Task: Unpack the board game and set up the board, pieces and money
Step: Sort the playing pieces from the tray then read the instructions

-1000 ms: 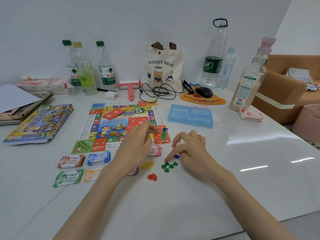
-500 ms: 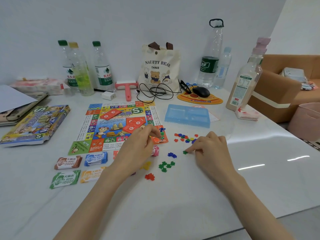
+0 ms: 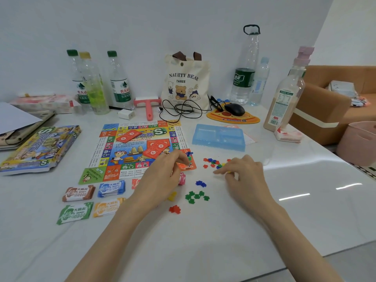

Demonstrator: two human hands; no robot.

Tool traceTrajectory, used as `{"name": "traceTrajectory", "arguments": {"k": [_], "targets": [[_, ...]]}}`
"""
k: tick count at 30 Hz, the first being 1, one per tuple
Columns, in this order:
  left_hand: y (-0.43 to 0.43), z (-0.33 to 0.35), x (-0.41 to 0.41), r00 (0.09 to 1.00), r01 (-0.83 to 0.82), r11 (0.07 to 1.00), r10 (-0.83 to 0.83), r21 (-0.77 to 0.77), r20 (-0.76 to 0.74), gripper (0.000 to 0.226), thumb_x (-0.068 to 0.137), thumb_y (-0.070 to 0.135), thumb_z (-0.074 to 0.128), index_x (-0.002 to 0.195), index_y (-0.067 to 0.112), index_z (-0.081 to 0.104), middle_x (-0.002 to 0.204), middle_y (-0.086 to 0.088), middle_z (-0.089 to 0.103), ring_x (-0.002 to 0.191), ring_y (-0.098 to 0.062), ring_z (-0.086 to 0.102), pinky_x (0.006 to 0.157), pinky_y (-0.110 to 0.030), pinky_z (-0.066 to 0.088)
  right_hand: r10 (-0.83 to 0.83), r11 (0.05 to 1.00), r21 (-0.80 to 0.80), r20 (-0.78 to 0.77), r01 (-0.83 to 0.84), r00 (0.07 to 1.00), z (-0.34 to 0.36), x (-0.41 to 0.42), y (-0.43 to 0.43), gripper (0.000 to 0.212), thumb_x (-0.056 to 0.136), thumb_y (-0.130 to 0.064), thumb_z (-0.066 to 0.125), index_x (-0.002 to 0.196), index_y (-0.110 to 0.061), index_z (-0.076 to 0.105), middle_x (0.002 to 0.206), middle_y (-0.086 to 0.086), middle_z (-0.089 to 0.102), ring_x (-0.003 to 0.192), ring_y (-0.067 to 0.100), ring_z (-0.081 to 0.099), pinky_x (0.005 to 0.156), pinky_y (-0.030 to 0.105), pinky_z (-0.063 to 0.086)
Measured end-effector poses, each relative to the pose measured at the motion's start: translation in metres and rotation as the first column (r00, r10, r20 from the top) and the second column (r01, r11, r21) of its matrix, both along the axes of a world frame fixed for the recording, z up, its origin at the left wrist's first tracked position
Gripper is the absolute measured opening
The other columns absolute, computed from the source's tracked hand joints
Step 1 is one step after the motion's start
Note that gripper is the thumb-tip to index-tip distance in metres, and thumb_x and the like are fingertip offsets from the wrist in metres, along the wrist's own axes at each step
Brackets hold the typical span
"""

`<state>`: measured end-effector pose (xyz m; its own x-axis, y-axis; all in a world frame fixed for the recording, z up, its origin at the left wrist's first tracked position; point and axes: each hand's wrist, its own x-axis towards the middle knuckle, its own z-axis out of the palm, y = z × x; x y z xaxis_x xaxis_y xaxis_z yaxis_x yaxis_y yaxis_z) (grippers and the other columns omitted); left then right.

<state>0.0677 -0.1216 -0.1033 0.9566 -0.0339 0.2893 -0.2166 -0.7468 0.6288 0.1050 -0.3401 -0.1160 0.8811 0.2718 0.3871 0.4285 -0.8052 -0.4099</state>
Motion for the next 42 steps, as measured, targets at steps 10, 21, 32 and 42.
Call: {"name": "traceTrajectory", "arguments": {"k": [10, 21, 32, 42], "targets": [[-0.008, -0.001, -0.002, 0.999, 0.031, 0.999, -0.031, 0.022, -0.025, 0.033, 0.096, 0.005, 0.040, 0.109, 0.030, 0.058, 0.115, 0.010, 0.057, 0.107, 0.001, 0.049, 0.089, -0.024, 0.045, -0.176, 0.930, -0.327, -0.001, 0.166, 0.984, -0.002, 0.010, -0.006, 0.044, 0.100, -0.016, 0.037, 0.132, -0.042, 0.053, 0.118, -0.008, 0.050, 0.108, 0.017, 0.034, 0.087, 0.032, 0.023], [-0.009, 0.000, -0.004, 0.999, 0.031, 0.999, -0.030, 0.027, -0.034, 0.032, 0.096, 0.007, 0.040, 0.110, 0.030, 0.057, 0.115, 0.008, 0.057, 0.105, -0.001, 0.050, 0.089, -0.025, 0.044, -0.145, 0.947, -0.288, 0.005, 0.140, 0.989, 0.001, 0.006, -0.004, 0.037, 0.100, -0.018, 0.042, 0.125, -0.038, 0.061, 0.123, -0.007, 0.050, 0.113, 0.017, 0.033, 0.091, 0.032, 0.020], [-0.008, 0.004, -0.005, 0.999, 0.033, 0.999, -0.032, 0.034, -0.035, 0.035, 0.097, 0.005, 0.038, 0.111, 0.030, 0.057, 0.115, 0.009, 0.056, 0.100, 0.003, 0.048, 0.085, -0.020, 0.041, 0.061, 0.990, -0.131, 0.026, -0.057, 0.998, -0.001, -0.004, 0.000, 0.047, 0.089, 0.001, 0.052, 0.085, -0.039, 0.077, 0.099, -0.022, 0.054, 0.094, 0.005, 0.031, 0.083, 0.025, 0.014], [-0.007, 0.005, -0.006, 0.999, 0.016, 0.999, -0.015, 0.030, -0.042, 0.032, 0.098, 0.008, 0.039, 0.112, 0.030, 0.057, 0.117, 0.007, 0.055, 0.099, 0.000, 0.049, 0.083, -0.021, 0.042, 0.126, 0.992, -0.007, -0.071, -0.127, 0.989, -0.007, -0.003, 0.001, 0.064, 0.082, 0.013, 0.045, 0.077, -0.042, 0.077, 0.089, -0.030, 0.055, 0.093, 0.004, 0.040, 0.083, 0.024, 0.019]]}}
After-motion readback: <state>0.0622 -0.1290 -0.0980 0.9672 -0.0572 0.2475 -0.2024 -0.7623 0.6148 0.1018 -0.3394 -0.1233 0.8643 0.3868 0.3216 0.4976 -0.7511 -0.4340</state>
